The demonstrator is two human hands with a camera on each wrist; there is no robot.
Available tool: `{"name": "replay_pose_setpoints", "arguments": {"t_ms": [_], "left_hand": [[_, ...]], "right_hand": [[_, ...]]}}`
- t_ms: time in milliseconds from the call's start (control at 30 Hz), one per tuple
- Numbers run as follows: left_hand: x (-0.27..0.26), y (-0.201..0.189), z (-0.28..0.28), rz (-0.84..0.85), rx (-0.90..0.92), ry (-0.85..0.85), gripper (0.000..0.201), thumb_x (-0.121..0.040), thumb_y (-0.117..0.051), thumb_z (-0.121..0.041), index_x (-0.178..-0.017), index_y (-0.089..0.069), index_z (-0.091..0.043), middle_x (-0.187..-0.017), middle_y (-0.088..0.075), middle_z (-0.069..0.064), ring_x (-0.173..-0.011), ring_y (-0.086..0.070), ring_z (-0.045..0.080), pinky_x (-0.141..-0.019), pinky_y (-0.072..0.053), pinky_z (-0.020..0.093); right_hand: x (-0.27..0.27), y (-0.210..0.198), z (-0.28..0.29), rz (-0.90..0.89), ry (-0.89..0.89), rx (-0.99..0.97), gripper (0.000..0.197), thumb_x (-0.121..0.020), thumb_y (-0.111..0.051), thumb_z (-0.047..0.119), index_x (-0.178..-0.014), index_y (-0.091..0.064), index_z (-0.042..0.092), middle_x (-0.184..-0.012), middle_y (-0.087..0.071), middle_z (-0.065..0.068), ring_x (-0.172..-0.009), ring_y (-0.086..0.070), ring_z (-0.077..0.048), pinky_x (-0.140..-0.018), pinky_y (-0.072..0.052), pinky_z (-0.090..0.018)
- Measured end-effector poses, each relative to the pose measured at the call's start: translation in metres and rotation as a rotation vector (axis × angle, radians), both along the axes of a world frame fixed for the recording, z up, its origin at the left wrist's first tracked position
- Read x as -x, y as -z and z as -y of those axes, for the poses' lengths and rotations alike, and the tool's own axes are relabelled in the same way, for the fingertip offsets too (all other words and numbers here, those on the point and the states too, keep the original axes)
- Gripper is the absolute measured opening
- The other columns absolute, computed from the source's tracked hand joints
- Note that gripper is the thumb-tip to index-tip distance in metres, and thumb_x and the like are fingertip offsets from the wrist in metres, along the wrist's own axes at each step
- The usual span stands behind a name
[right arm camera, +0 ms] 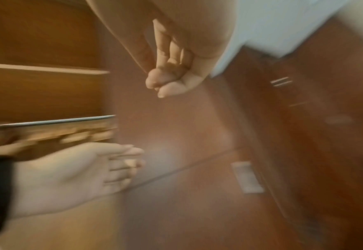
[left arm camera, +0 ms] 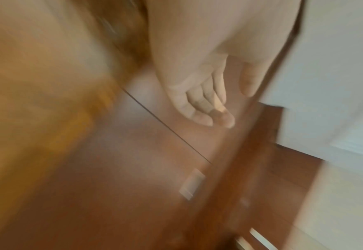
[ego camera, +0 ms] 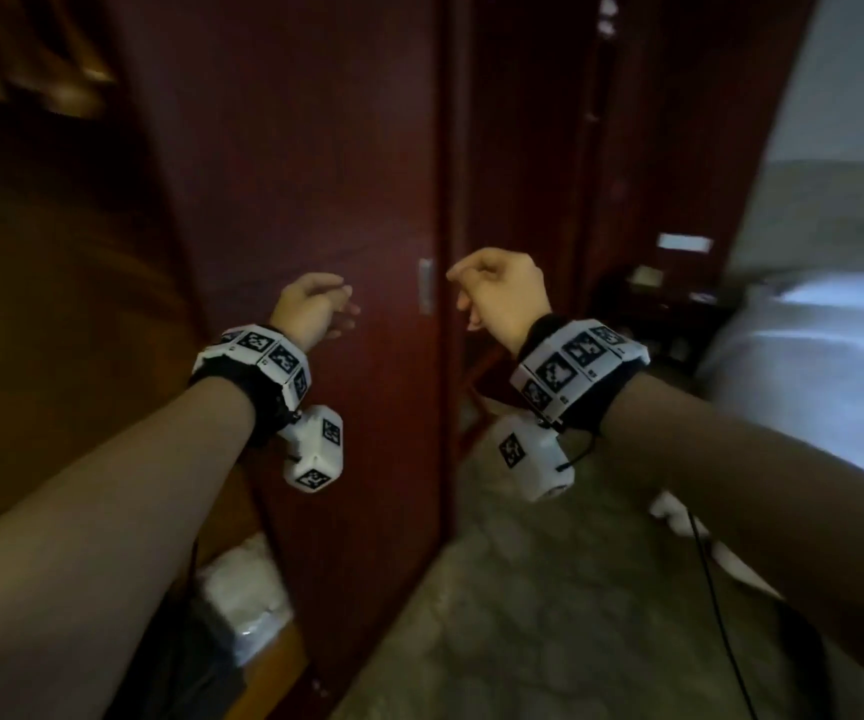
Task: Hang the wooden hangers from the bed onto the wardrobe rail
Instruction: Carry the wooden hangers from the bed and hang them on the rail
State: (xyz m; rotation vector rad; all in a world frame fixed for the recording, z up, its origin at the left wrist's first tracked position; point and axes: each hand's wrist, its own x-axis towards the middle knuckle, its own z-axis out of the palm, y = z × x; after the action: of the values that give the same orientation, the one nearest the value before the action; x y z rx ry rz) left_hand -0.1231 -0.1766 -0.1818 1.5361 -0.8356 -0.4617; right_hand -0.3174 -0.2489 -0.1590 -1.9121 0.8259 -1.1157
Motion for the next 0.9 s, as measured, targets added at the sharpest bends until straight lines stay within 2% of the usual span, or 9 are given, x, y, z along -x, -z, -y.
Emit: {"name": "replay_pose_setpoints", "arguments": {"t_ms": [167, 267, 333, 400, 467, 567, 633, 800, 900], "left_hand": [[0.166, 0.031, 0.122, -0.027, -0.025, 0.274, 0.014, -0.093, -0.053, -0.014, -0.107, -0.056, -0.015, -0.056, -0.066, -0.005, -0.043, -0.056, 0.001, -0.052, -0.044, 0.017], [0.267, 0.040, 0.181, -0.040, -0.032, 0.446, 0.015, -0.096, -0.051, -0.023, -0.107, -0.056, -0.015, -0.071, -0.066, -0.001, -0.048, -0.057, 0.001, -0.054, -0.045, 0.017], [0.333, 0.045, 0.214, -0.052, -0.041, 0.554, 0.022, -0.097, -0.047, -0.033, -0.106, -0.056, -0.016, -0.076, -0.065, 0.001, -0.050, -0.058, 0.002, -0.052, -0.044, 0.016], [0.394, 0.053, 0.245, -0.064, -0.058, 0.659, 0.026, -0.098, -0.043, -0.038, -0.103, -0.056, -0.017, -0.076, -0.065, 0.001, -0.054, -0.058, 0.005, -0.053, -0.044, 0.017], [0.451, 0.064, 0.276, -0.084, -0.068, 0.761, 0.026, -0.098, -0.041, -0.039, -0.096, -0.057, -0.019, -0.075, -0.065, 0.001, -0.058, -0.058, 0.007, -0.056, -0.044, 0.019], [0.526, 0.078, 0.326, -0.120, -0.072, 0.881, 0.024, -0.099, -0.040, -0.036, -0.087, -0.054, -0.021, -0.060, -0.065, -0.005, -0.045, -0.057, 0.002, -0.050, -0.042, 0.016], [0.570, 0.086, 0.363, -0.131, -0.088, 0.939, 0.025, -0.099, -0.041, -0.035, -0.082, -0.052, -0.021, -0.057, -0.064, -0.005, -0.042, -0.056, 0.002, -0.048, -0.041, 0.017], [0.664, 0.105, 0.444, -0.103, -0.150, 1.050, 0.026, -0.097, -0.044, -0.037, -0.079, -0.053, -0.020, -0.072, -0.064, 0.004, -0.049, -0.057, 0.007, -0.050, -0.042, 0.018], [0.718, 0.122, 0.470, -0.081, -0.209, 1.104, 0.027, -0.097, -0.045, -0.036, -0.079, -0.054, -0.018, -0.072, -0.064, 0.004, -0.050, -0.058, 0.008, -0.054, -0.043, 0.020]], "right_hand": [[0.184, 0.044, 0.089, -0.077, 0.383, -0.122, 0.013, -0.087, -0.056, 0.021, -0.082, -0.067, 0.020, -0.064, -0.059, 0.004, -0.061, -0.058, -0.014, -0.068, -0.056, -0.034], [0.293, 0.075, 0.128, -0.095, 0.594, -0.201, 0.013, -0.086, -0.057, 0.024, -0.081, -0.066, 0.016, -0.080, -0.065, -0.010, -0.083, -0.063, -0.032, -0.082, -0.054, -0.047], [0.362, 0.094, 0.141, -0.065, 0.729, -0.282, 0.019, -0.087, -0.054, 0.018, -0.086, -0.068, 0.006, -0.075, -0.066, -0.017, -0.070, -0.062, -0.034, -0.070, -0.055, -0.043], [0.423, 0.112, 0.150, 0.003, 0.839, -0.374, 0.018, -0.088, -0.052, 0.012, -0.076, -0.065, 0.007, -0.059, -0.059, -0.009, -0.050, -0.053, -0.025, -0.051, -0.050, -0.030], [0.479, 0.126, 0.163, 0.013, 0.953, -0.444, 0.017, -0.089, -0.052, 0.012, -0.076, -0.062, 0.009, -0.056, -0.057, -0.005, -0.044, -0.051, -0.018, -0.046, -0.047, -0.024], [0.554, 0.146, 0.195, -0.021, 1.082, -0.464, 0.021, -0.088, -0.052, 0.019, -0.094, -0.066, 0.005, -0.075, -0.062, -0.006, -0.062, -0.060, -0.016, -0.066, -0.058, -0.030], [0.600, 0.157, 0.213, -0.029, 1.154, -0.495, 0.022, -0.087, -0.054, 0.021, -0.100, -0.065, 0.007, -0.081, -0.059, -0.006, -0.073, -0.057, -0.021, -0.079, -0.054, -0.037], [0.686, 0.170, 0.232, 0.003, 1.295, -0.593, 0.020, -0.092, -0.050, 0.016, -0.077, -0.060, 0.007, -0.062, -0.059, -0.005, -0.057, -0.053, -0.024, -0.059, -0.050, -0.033], [0.726, 0.191, 0.243, -0.007, 1.354, -0.629, 0.026, -0.094, -0.049, 0.019, -0.078, -0.061, 0.004, -0.064, -0.059, -0.010, -0.061, -0.054, -0.026, -0.065, -0.052, -0.038]]}}
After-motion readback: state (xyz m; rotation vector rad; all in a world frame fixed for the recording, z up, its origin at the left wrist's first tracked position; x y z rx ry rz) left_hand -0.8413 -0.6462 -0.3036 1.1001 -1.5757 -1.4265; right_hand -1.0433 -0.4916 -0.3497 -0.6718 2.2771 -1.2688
